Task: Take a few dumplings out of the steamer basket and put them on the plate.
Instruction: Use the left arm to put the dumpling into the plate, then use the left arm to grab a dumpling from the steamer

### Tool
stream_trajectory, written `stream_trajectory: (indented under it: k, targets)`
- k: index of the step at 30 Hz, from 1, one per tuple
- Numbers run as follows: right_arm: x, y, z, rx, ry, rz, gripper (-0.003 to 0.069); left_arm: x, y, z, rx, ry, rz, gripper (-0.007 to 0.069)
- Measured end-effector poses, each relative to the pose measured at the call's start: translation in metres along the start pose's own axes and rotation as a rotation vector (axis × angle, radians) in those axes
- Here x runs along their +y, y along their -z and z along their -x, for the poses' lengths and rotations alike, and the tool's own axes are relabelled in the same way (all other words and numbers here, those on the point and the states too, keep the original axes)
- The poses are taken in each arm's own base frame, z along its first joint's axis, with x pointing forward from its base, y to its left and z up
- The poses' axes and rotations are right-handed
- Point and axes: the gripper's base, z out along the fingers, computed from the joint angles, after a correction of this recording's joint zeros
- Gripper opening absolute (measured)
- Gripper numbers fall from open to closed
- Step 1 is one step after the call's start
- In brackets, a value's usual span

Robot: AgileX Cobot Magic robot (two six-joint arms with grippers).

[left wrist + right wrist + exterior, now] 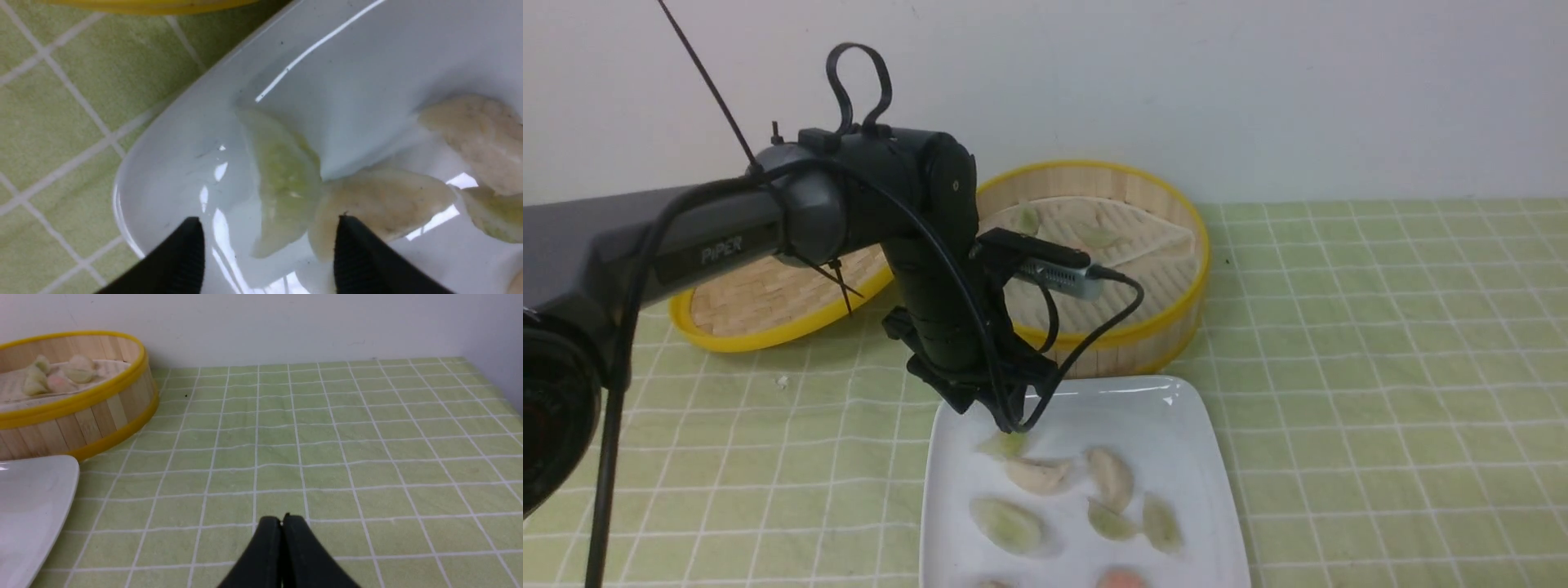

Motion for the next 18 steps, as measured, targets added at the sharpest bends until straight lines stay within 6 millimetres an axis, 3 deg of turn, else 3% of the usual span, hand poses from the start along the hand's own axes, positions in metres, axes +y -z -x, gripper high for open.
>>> stream_trajectory:
  k: [5, 12, 15, 18]
  targets:
    - [0.000, 0.000, 0.000, 0.000, 0.000, 0.000, -0.0015, -0.002, 0.023, 0.020, -0.102, -0.020, 0.014, 0.0507]
    - [0.000, 0.000, 0.000, 0.000, 0.000, 0.000, -0.0015, 0.001, 0.078, 0.071, -0.489, 0.010, 0.124, 0.0489]
    - [0.000, 0.000, 0.000, 0.000, 0.000, 0.000, -0.0015, 0.004, 0.082, 0.089, -0.587, 0.074, 0.131, 0.0487]
    - [0.000, 0.000, 0.000, 0.000, 0.000, 0.000, -0.0015, 0.008, 0.066, 0.103, -0.614, 0.102, 0.136, 0.0487]
